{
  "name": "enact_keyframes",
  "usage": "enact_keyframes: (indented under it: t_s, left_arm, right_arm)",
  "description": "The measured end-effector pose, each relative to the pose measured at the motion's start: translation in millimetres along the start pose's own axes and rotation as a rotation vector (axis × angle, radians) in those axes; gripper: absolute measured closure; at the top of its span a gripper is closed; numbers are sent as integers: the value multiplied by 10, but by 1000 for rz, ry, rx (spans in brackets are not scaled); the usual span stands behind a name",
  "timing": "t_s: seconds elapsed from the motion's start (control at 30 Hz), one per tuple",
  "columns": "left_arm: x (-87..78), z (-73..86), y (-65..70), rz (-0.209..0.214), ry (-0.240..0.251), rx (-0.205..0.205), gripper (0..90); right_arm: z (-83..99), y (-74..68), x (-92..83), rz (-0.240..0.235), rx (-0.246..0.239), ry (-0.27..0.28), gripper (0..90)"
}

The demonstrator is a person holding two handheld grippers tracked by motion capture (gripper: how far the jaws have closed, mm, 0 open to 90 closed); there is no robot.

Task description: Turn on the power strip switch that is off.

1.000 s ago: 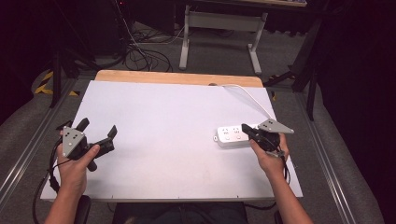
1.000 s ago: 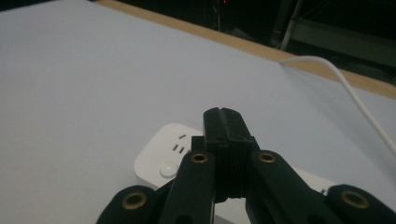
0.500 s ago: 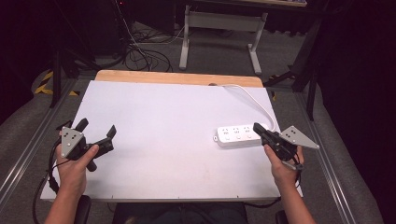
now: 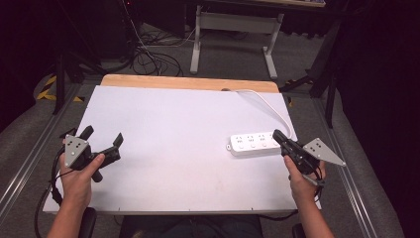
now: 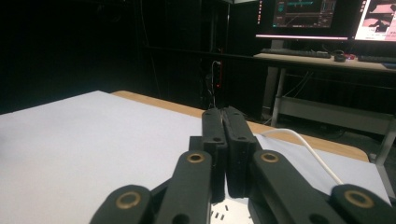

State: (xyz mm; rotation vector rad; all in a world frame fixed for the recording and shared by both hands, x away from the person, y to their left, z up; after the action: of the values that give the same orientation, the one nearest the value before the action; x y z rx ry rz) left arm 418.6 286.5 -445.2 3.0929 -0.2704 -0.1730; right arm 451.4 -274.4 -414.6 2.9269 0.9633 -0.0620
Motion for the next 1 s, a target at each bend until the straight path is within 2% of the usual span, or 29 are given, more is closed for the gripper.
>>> enact_keyframes:
  t_s: [0.13, 0.33, 0.4, 0.47, 0.57, 0.6, 0.63, 0.67, 0.73, 1.0]
  left_arm:
    - [0, 0, 4, 0, 0, 0, 38]
    - [0, 1, 2, 0, -1, 0, 38]
    - [0, 1, 3, 0, -1, 0, 39]
    - [1, 1, 3, 0, 0, 0, 39]
    - [1, 1, 4, 0, 0, 0, 38]
    - [1, 1, 3, 0, 0, 0, 38]
    - [1, 1, 3, 0, 0, 0, 38]
    - [0, 1, 3, 0, 0, 0, 38]
    - [2, 1, 3, 0, 0, 1, 39]
    - [0, 0, 2, 0, 0, -1, 37]
  right_arm:
    - [-8, -10, -13, -2, -7, 12, 854]
    - [-9, -12, 6, 31, 6, 35, 610]
    - [-7, -5, 7, 40, 8, 35, 579]
    - [-5, 2, 14, 46, 25, 36, 497]
    - [2, 20, 43, 71, 40, 26, 277]
    - [15, 27, 67, 79, 45, 11, 169]
    - [21, 28, 72, 77, 37, 8, 121]
    - [21, 28, 72, 77, 37, 8, 121]
    - [29, 31, 84, 73, 36, 6, 48]
    - [47, 83, 60, 84, 59, 30, 11]
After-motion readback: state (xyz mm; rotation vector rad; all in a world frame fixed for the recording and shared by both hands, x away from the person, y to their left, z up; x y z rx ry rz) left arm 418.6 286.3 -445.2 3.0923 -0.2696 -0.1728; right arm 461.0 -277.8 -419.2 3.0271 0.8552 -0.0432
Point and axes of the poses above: each handheld gripper's, and its own axes: x roughly forward along the jaws, z roughly out of its underside, y roughly to its right, the point moved 1 cm from there along x, roughly forward along the jaws, and after that the axes turned 3 degrees about -z, right-handed, at the moved point
